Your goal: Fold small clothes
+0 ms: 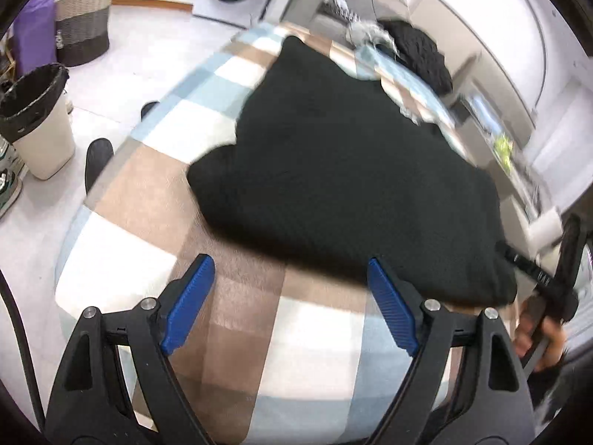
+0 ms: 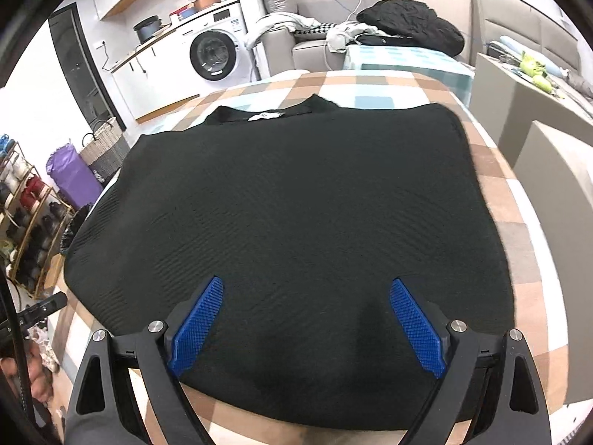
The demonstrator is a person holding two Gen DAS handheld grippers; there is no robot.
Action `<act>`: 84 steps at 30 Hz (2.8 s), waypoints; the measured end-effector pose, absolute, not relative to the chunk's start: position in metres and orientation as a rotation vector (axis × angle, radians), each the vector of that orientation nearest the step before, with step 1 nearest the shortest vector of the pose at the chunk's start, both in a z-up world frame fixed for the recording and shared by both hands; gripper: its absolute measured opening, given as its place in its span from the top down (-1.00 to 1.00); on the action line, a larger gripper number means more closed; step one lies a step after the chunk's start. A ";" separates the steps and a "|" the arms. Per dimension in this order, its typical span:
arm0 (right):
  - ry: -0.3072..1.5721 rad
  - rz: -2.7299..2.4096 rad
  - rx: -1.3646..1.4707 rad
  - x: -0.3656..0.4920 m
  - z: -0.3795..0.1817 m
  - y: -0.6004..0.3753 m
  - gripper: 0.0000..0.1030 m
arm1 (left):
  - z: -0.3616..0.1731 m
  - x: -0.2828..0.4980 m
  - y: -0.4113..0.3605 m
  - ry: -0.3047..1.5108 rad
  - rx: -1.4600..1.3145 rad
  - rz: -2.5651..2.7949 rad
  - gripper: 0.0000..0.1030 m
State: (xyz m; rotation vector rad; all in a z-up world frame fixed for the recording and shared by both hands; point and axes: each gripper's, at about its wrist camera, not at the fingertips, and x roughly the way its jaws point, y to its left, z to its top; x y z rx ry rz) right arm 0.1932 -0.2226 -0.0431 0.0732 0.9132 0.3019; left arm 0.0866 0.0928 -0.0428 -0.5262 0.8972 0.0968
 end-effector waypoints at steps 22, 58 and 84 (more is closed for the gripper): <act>0.922 0.271 0.043 0.178 -0.044 -0.220 -0.81 | -0.040 0.116 0.118 0.673 -0.570 0.167 0.70; 0.919 0.218 0.280 0.177 -0.043 -0.270 -0.81 | 0.004 0.153 -0.145 0.754 -0.018 -0.508 -0.34; 0.969 0.659 0.549 0.177 -0.033 -0.246 0.86 | 0.001 0.154 -0.008 0.775 -0.257 -0.169 -0.40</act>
